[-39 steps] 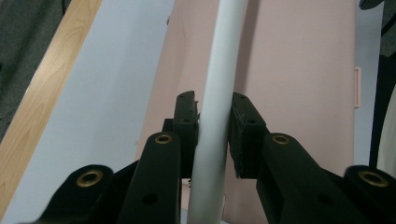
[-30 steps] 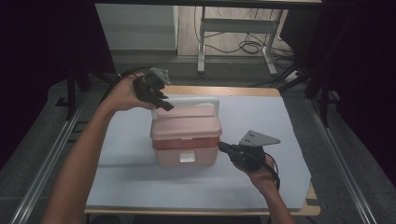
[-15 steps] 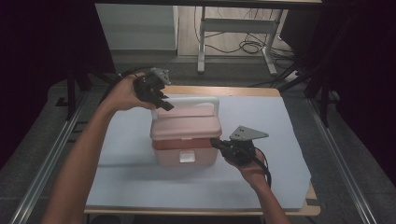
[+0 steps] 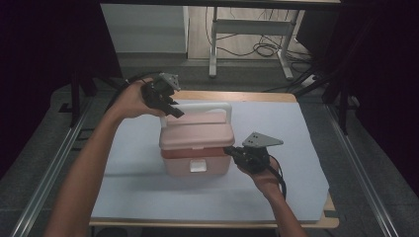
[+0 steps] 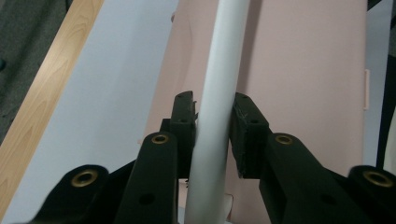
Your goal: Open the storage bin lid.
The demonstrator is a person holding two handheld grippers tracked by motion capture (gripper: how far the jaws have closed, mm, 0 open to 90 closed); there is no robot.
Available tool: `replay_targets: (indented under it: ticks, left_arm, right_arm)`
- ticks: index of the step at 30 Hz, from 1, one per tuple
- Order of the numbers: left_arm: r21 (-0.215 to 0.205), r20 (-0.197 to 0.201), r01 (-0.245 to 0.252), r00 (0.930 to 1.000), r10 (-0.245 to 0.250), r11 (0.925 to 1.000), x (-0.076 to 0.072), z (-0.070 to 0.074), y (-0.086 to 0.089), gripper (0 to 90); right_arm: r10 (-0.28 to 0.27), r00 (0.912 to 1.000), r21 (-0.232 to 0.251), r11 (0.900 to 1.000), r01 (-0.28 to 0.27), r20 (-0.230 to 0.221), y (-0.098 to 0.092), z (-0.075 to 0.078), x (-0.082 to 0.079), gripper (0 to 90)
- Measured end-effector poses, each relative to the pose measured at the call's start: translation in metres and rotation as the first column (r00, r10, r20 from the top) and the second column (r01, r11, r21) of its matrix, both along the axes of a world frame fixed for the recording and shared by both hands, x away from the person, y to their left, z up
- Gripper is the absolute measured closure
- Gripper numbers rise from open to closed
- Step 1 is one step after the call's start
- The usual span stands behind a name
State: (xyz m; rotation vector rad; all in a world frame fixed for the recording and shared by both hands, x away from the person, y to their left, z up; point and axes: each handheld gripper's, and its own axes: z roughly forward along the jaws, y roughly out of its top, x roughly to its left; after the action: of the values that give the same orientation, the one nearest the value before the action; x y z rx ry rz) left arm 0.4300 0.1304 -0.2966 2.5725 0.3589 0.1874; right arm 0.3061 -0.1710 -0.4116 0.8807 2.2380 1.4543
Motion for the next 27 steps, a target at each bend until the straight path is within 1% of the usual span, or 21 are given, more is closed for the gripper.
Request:
replay_targets:
  ticks: [3, 6, 7, 8, 10, 14, 15, 17, 24, 25, 27]
  left_arm:
    - [-0.002, 0.031, -0.03, 0.9991, 0.03, 0.9996, 0.0, 0.0, 0.001, 68.0]
    - [-0.035, 0.067, -0.067, 0.9953, 0.07, 0.9971, -0.001, 0.005, 0.005, 58.3]
    - [-0.055, 0.085, -0.079, 0.9928, 0.084, 0.9954, -0.002, 0.009, 0.008, 55.5]
    - [-0.069, 0.09, -0.091, 0.9912, 0.097, 0.9934, -0.003, 0.011, 0.01, 52.7]
    - [-0.095, 0.112, -0.123, 0.9847, 0.134, 0.9879, -0.007, 0.017, 0.017, 48.8]
    - [-0.119, 0.142, -0.15, 0.9757, 0.167, 0.9815, -0.016, 0.024, 0.028, 44.0]
    - [-0.125, 0.144, -0.157, 0.974, 0.175, 0.9796, -0.019, 0.025, 0.03, 43.3]
    - [-0.128, 0.16, -0.164, 0.9699, 0.184, 0.9781, -0.026, 0.026, 0.034, 42.4]
    - [-0.159, 0.164, -0.159, 0.9689, 0.185, 0.9743, -0.047, 0.025, 0.051, 41.7]
    - [-0.169, 0.161, -0.161, 0.9687, 0.189, 0.9723, -0.049, 0.025, 0.053, 41.7]
    - [-0.173, 0.162, -0.161, 0.9683, 0.19, 0.9715, -0.053, 0.024, 0.055, 41.8]
  right_arm:
    - [-0.004, 1.0, 0.004, 1.0, 0.004, 0.006, 0.0, 0.0, 0.0, 89.7]
    - [-0.004, 1.0, 0.004, 1.0, 0.004, 0.007, 0.0, 0.001, 0.0, 89.8]
    - [-0.004, 1.0, 0.004, 1.0, 0.004, 0.006, 0.0, 0.001, 0.0, 89.7]
    - [-0.004, 1.0, 0.004, 1.0, 0.004, 0.006, 0.0, 0.001, 0.001, 89.7]
    - [-0.002, 1.0, 0.003, 1.0, 0.002, 0.005, -0.001, 0.001, 0.001, 89.7]
    - [-0.005, 1.0, 0.006, 1.0, 0.005, 0.002, -0.001, 0.0, 0.002, 89.7]
    - [-0.004, 1.0, 0.007, 1.0, 0.004, 0.003, -0.001, 0.001, 0.002, 89.7]
    - [-0.004, 1.0, 0.007, 1.0, 0.004, 0.002, -0.001, 0.001, 0.002, 89.7]
    - [-0.002, 1.0, 0.005, 1.0, 0.002, -0.001, 0.0, 0.003, 0.001, 89.7]
    - [-0.001, 1.0, 0.006, 1.0, 0.001, 0.0, 0.001, 0.003, 0.001, 89.7]
    - [0.0, 1.0, 0.003, 1.0, 0.0, 0.0, 0.002, 0.003, 0.001, 89.7]
